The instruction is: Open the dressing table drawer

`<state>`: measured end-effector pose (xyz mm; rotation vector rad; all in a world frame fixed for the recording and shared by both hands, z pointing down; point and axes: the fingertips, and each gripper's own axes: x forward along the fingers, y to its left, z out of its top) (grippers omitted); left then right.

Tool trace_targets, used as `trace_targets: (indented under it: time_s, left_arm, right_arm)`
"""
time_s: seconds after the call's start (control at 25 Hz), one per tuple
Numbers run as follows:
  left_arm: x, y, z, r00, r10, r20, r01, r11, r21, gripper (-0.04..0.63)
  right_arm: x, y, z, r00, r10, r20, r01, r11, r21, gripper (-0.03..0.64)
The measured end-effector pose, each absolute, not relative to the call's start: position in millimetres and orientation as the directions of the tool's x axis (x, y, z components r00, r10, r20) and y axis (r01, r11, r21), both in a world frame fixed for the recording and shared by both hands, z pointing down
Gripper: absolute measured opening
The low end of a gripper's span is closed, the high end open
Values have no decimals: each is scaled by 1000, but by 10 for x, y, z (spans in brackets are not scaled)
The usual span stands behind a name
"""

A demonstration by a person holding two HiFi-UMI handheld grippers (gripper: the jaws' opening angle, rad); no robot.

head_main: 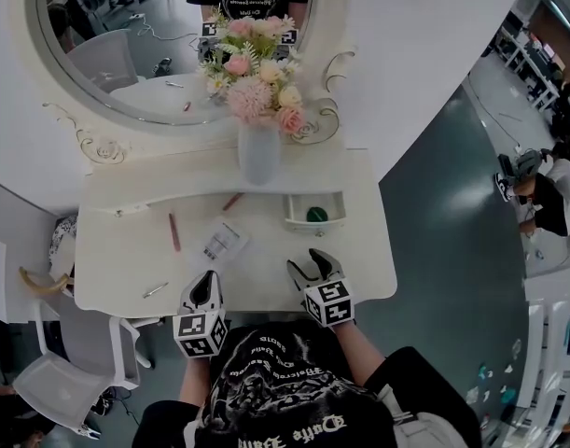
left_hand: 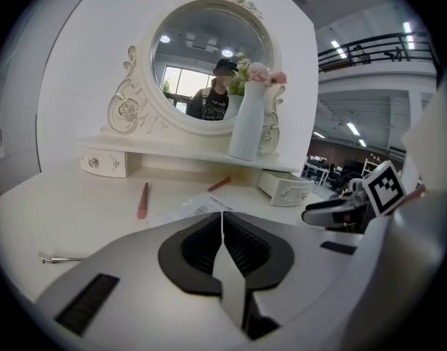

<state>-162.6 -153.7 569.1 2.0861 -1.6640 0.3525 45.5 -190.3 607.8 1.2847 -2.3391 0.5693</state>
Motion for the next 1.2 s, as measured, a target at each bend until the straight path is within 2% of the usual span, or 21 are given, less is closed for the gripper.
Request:
trace_targets:
  time_s: [0.28, 0.52, 0.76, 0.96, 1.2]
  left_arm:
    - [-1567, -1500, 5692, 270, -837, 476, -962, -213, 171, 21]
    - [-1554, -1462, 5694, 286, -830, 479, -958, -227, 177, 21]
    - [-1590, -1444, 5695, 284, -831, 479, -958, -224, 179, 21]
    - [-1576, -1419, 5701, 295, -824, 483, -955, -238, 178, 21]
    - [-1618, -1397, 5694, 291, -828, 480, -956, -234, 176, 21]
  right_arm:
    - [251, -1817, 6049, -553, -644, 529, -811, 563, -162, 239]
    - [186, -1800, 6073, -547, -638, 541, -804, 582, -127, 127]
    - [165, -1782, 6066, -540, -651, 533, -808, 578, -113, 47]
    - [165, -1762, 6047, -527, -666, 528, -817, 567, -101, 15]
    - [187, -1764, 6064, -508, -678, 531, -833, 543, -104, 11]
